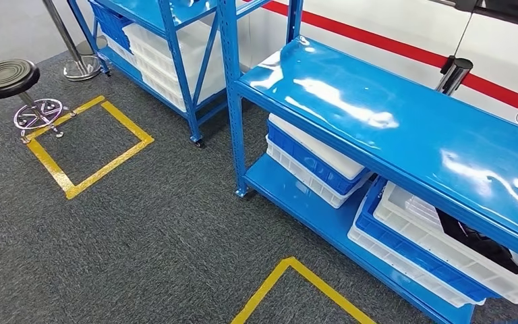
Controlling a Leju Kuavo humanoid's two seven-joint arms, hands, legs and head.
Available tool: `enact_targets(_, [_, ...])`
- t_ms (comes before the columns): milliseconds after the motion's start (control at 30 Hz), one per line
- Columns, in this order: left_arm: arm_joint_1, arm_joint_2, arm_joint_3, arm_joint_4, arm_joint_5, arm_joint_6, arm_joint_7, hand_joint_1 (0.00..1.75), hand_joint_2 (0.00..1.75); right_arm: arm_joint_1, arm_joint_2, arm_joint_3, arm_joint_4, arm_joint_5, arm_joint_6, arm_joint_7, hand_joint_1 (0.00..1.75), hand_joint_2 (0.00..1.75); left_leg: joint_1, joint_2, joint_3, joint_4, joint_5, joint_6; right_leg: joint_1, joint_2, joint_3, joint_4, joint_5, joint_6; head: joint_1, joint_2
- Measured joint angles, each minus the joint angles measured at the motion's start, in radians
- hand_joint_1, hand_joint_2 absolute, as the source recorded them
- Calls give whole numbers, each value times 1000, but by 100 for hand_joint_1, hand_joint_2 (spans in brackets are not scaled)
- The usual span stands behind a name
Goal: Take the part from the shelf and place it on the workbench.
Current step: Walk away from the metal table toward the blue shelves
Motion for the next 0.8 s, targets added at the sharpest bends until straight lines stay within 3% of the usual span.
enact_targets(67, [0, -1, 0, 0, 0, 0, 0, 0, 0, -1, -1, 0, 0, 1, 0, 0, 0, 0, 3, 27, 3, -14, 10, 13, 3, -53, -41, 79, -42, -5, 5, 0])
enact_targets(133, [2, -1, 0, 0, 0, -1, 0, 0, 0, -3, 0, 0, 0, 3, 0, 0, 0, 0, 1, 56, -1, -15, 11, 16, 1, -89, -109, 213, -103, -9, 9, 0])
enact_targets(200, [3, -1, 0, 0, 0, -2, 0, 0, 0, -3, -1, 0, 0, 6, 0, 0, 0, 0, 0, 80, -3, -15, 10, 15, -4, -97, -145, 294, -129, -2, 10, 0])
enact_targets(300, [3, -1, 0, 0, 0, -2, 0, 0, 0, -2, -1, 0, 0, 8, 0, 0, 0, 0, 0, 90, -4, -15, 10, 14, -6, -98, -147, 303, -129, 4, 10, 0])
enact_targets(367, [3, -1, 0, 0, 0, -2, 0, 0, 0, -2, -1, 0, 0, 8, 0, 0, 0, 0, 0, 91, -4, -15, 9, 14, -6, -98, -145, 300, -128, 5, 10, 0])
enact_targets(433, [2, -3, 0, 0, -1, -2, 0, 0, 0, -1, -3, 0, 0, 8, 0, 2, 0, 0, 3, 109, 1, -14, 6, 7, -11, -126, -70, 174, -85, 23, 11, 0])
enact_targets(500, [-1, -5, 0, 0, -6, -4, 0, 0, 0, -2, -5, 0, 0, 9, 0, 5, 0, 0, 3, 149, 18, -12, -8, -18, -15, -157, 20, 17, -35, 20, 9, 0])
enact_targets(533, [-4, -5, 0, 0, -8, -6, 0, 0, 0, -3, -5, 0, 0, 9, 0, 5, 0, 0, 4, 146, 24, -4, -21, -32, -17, -160, 38, -12, -27, 8, 6, 0])
enact_targets(567, [-6, -5, 0, 0, -10, -7, -1, 0, 0, -4, -5, 0, 0, 9, 0, 6, 0, 0, 6, 130, 21, 19, -44, -44, -17, -148, 40, -17, -23, -7, 3, 0])
enact_targets(600, [-6, -5, 0, 0, -11, -8, -1, 0, 0, -5, -5, 0, 0, 9, -1, 7, 0, 0, 9, 98, 3, 63, -74, -49, -21, -133, 43, -18, -21, -16, 1, 0])
enact_targets(633, [-5, -5, 0, 0, -11, -9, -1, 0, 0, -5, -3, 0, 0, 9, -2, 8, 0, 0, 10, 64, -26, 128, -111, -50, -18, -121, 42, -18, -19, -20, -1, 0])
enact_targets(700, [-1, -6, 0, 0, -11, -10, 0, 0, 0, -5, -1, 0, 0, 10, -4, 9, 0, 0, 10, 38, -95, 259, -163, -48, -13, -92, 41, -17, -19, -25, -2, 0])
enact_targets(733, [1, -6, 0, 0, -11, -10, 1, 0, 0, -4, 0, 0, 0, 10, -4, 9, 0, 0, 10, 35, -115, 288, -162, -45, -10, -76, 42, -17, -19, -25, -2, 0])
enact_targets(767, [1, -6, 0, 0, -11, -10, 1, 0, 0, -3, 0, 0, 0, 10, -5, 9, 0, 0, 10, 33, -117, 277, -139, -42, -8, -60, 44, -17, -19, -25, -2, 0])
enact_targets(800, [2, -6, 0, 0, -11, -10, 2, 0, 0, -3, 0, 0, 0, 10, -5, 9, 0, 0, 10, 27, -100, 227, -99, -37, -8, -45, 46, -17, -19, -25, -2, 0])
